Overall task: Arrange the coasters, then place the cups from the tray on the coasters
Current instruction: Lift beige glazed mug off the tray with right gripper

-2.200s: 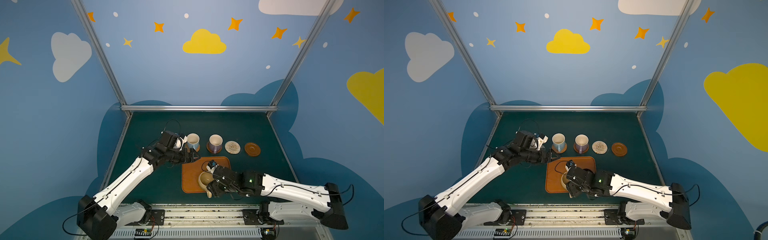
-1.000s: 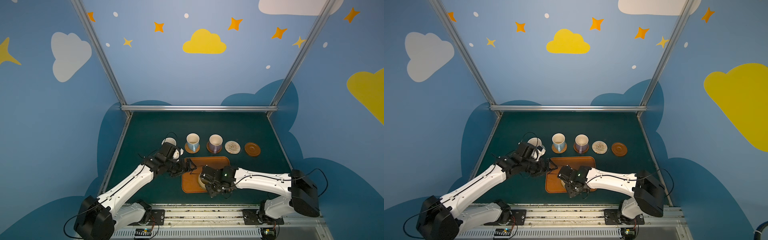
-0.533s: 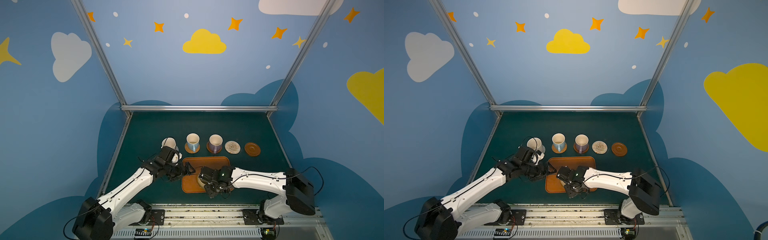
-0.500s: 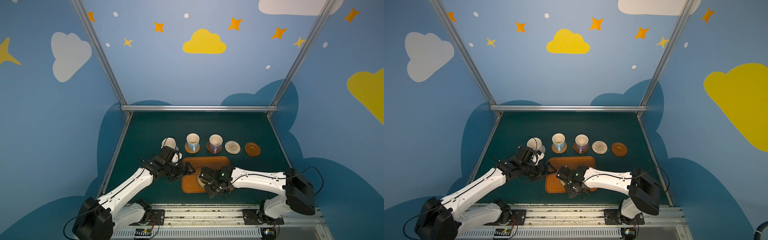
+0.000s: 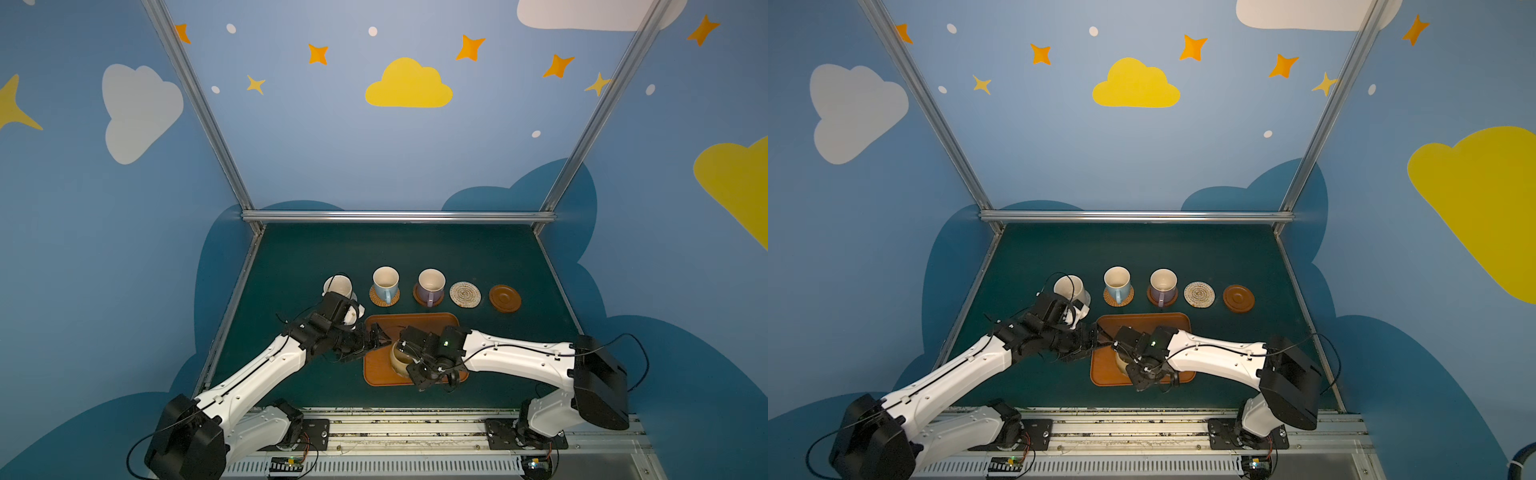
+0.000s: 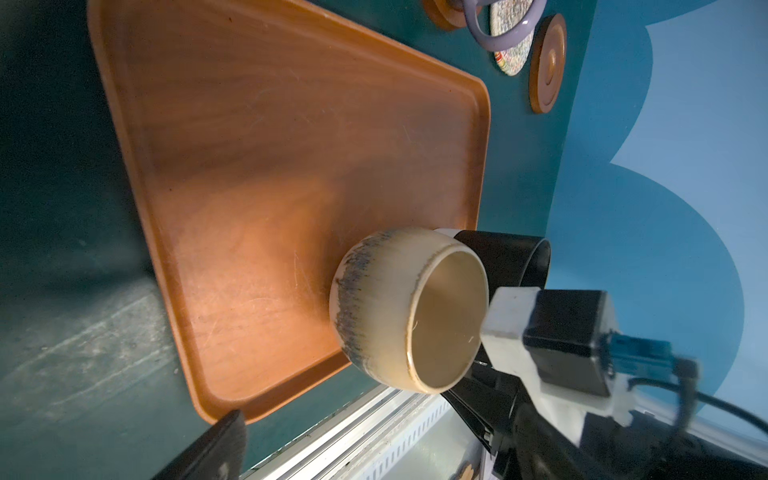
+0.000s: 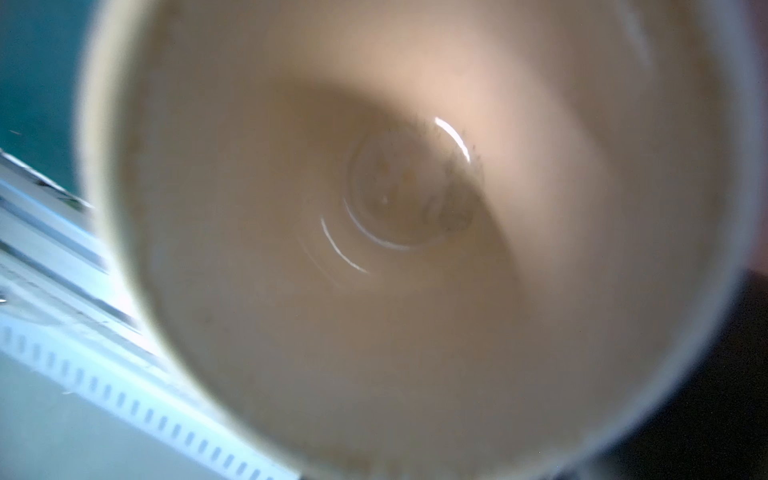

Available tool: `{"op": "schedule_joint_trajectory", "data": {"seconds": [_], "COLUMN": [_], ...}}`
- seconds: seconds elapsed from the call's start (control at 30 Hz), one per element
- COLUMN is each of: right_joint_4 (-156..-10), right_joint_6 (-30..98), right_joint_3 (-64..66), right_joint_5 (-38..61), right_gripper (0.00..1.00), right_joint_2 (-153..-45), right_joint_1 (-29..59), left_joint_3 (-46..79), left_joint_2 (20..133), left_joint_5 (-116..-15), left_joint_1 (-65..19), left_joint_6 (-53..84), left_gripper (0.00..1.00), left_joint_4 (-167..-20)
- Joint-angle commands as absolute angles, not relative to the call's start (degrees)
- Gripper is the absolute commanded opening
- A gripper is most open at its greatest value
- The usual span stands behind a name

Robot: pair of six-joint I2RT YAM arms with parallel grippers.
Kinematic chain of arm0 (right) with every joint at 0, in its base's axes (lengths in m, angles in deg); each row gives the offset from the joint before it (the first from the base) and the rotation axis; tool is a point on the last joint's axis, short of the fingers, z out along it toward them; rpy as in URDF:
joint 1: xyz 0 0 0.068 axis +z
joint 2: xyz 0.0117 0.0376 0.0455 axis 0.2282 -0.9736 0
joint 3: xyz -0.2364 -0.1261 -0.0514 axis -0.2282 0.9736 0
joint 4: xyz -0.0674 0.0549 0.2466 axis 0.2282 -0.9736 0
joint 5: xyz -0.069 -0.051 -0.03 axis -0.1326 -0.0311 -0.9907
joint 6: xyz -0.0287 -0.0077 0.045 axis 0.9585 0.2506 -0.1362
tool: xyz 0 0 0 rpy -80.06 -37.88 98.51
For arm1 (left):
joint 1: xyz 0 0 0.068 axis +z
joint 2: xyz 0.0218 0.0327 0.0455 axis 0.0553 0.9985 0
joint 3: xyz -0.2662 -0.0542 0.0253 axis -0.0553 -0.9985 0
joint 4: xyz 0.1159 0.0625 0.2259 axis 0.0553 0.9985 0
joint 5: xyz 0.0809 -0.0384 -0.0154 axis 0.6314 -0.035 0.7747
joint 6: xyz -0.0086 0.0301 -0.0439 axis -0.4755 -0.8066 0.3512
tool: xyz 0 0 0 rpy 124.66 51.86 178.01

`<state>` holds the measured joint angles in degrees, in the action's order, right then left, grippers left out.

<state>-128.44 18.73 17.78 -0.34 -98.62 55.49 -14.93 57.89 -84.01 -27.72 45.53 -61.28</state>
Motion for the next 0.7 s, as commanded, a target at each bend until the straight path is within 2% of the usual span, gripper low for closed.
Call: {"op": "schedule_joint_trajectory", "data": {"seconds": [0.0,0.33,0.67], "right_joint_4": [-128.22,-128.81,-127.42], "right_joint_6": [19.24,19.11,19.55], "right_joint_3": [14.32,13.01,12.84], "right_joint_5": [-0.64,-1.07,-2.47], "right_gripper": [0.0,0.0,0.0], "right_joint_2": [-96.47,-95.38,-89.95], "right_joint_1": [55.19,53.49,49.12], "left_joint_3": [-12.69,-10.62,-9.02], "left_joint_2": [57.31,56.61,53.33], "left_joint_5": [-84.61,-83.88,-82.79], "left_joint_1": [-27.59,-27.41,-27.43], "left_joint_6": [44.45,44.92,45.05], "left_gripper": [0.99,0.99,1.0], "left_joint_4": [-60.15,-61.21,-67.47]}}
